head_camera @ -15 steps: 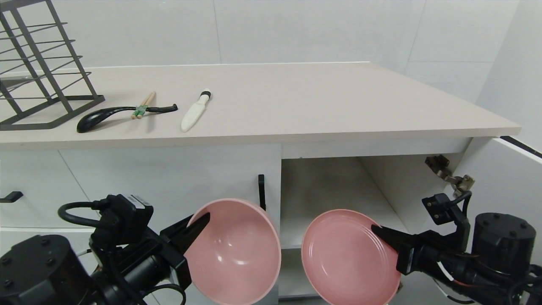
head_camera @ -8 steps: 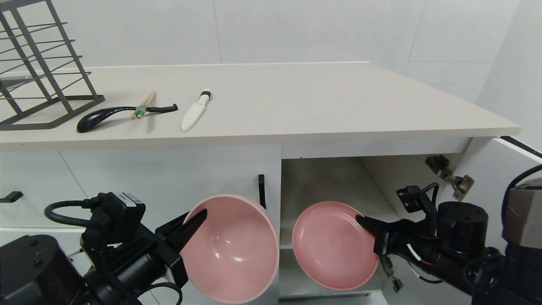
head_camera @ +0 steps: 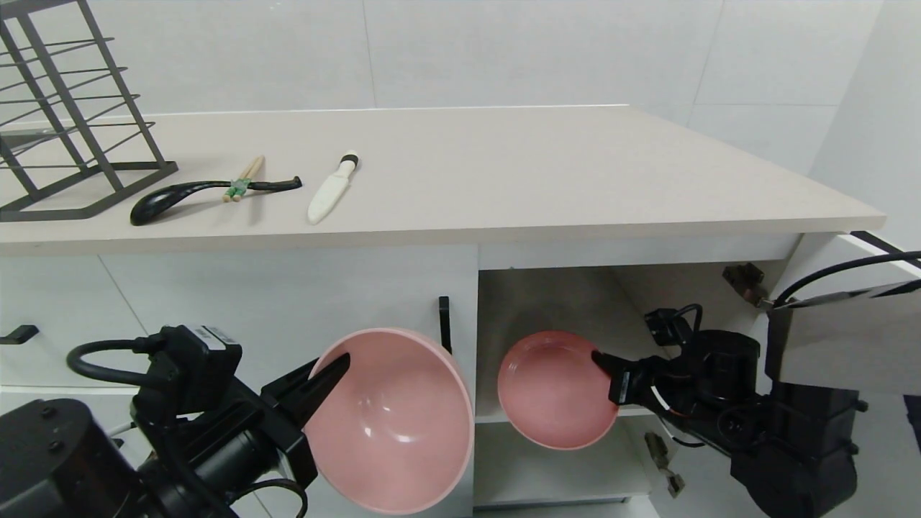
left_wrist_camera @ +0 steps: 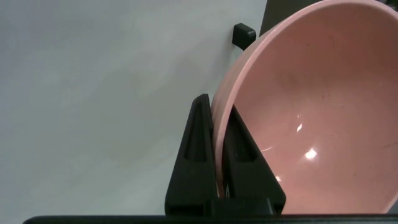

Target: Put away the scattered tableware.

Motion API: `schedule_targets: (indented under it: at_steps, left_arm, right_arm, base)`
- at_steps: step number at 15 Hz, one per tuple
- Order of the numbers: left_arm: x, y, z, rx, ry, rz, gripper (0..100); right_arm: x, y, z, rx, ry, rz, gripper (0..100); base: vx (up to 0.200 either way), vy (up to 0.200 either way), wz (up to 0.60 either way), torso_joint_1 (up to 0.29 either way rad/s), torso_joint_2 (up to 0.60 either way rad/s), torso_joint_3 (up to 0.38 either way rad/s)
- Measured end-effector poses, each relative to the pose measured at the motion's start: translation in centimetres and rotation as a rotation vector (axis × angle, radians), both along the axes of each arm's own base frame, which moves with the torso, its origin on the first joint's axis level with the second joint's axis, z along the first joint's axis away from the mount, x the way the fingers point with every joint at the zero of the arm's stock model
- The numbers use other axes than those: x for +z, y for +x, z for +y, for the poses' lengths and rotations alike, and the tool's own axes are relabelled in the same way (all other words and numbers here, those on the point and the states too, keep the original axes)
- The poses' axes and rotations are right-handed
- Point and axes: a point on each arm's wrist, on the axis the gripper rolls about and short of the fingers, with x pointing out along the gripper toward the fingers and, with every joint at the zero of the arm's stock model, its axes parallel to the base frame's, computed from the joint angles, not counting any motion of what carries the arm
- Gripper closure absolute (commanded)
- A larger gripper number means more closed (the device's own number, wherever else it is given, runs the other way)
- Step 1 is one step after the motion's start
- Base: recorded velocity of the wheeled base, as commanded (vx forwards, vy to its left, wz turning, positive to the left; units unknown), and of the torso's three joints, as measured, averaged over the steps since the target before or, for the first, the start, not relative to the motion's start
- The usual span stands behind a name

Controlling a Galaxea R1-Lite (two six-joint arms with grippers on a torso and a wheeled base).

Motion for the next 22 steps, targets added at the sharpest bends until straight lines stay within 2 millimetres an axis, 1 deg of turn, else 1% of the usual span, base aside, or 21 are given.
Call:
schedule_targets:
  at_steps: [4,10,14,19,22]
  left_arm:
    - [0.0,0.0,0.0,-0.001,-0.001,-0.001,100]
    - [0.3,-0.1,0.1,-0.003,-0.007,-0.012,100]
    - [0.3,-0.1,0.2,0.004,-0.007,-0.013,100]
    - [0.2,0.0,0.2,0.007,-0.007,-0.012,100]
    - [0.2,0.0,0.2,0.007,-0.004,-0.008,100]
  right_arm:
    - [-1.9,1.9,0.2,-0.012,0.000,-0.001,100]
    - [-4.0,4.0,0.8,-0.014,0.007,-0.019,100]
    - [-5.0,5.0,1.1,-0.019,0.019,-0.027,100]
    - [-5.3,6.1,1.5,-0.046,0.083,-0.033,100]
    - [-6.0,6.8,1.7,-0.076,0.081,-0.046,100]
  base:
    - [0.000,0.000,0.00,0.000,0.00,0.000]
    - [0.000,0.000,0.00,0.000,0.00,0.000]
    - [0.000,0.000,0.00,0.000,0.00,0.000]
    - [0.000,0.000,0.00,0.000,0.00,0.000]
    - [0.000,0.000,0.00,0.000,0.00,0.000]
